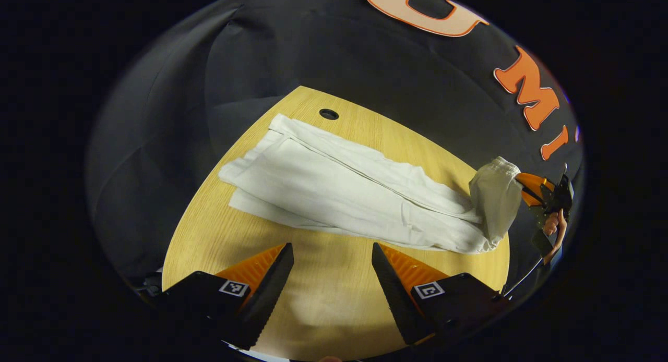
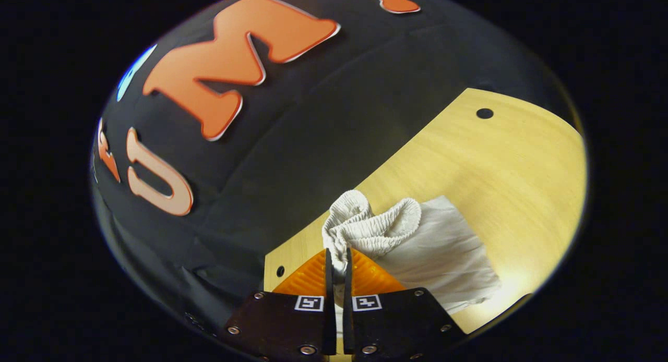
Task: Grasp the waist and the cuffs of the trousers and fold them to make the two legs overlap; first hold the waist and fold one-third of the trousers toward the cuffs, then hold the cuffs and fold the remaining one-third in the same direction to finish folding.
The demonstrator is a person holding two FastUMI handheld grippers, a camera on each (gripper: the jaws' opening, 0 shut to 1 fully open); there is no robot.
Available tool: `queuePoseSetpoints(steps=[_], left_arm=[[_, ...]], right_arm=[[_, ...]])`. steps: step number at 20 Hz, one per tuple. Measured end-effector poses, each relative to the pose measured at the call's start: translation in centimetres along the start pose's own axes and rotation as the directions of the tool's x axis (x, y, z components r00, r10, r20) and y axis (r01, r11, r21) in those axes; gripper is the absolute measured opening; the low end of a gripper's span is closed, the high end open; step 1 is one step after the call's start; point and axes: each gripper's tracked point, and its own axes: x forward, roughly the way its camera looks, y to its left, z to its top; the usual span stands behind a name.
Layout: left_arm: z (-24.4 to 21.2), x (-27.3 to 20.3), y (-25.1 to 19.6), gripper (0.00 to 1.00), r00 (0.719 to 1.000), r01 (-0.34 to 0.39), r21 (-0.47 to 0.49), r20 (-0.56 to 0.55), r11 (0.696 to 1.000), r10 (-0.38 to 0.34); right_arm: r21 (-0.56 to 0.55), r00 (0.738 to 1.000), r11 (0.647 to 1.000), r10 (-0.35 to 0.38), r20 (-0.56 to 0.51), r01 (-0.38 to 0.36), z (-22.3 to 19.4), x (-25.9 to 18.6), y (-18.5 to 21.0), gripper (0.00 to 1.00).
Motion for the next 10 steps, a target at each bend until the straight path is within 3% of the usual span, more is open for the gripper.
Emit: queuePoseSetpoints(steps=[5, 10], left_arm=[[0.1, 0.1, -0.1, 0.99, 1.0, -0.001, -0.018, -0.003, 1.0, 0.001], [-0.1, -0.1, -0.3, 1.0, 1.0, 0.003, -0.051, -0.024, 0.999, -0.004]], right_arm=[[-0.142, 0.995, 0.99, -0.04, -0.094, 0.027, -5.6, 3.0, 1.6, 0.05], [-0.34, 0.975, 0.94, -0.091, -0.205, 0.016, -4.2, 2.0, 1.6, 0.1]])
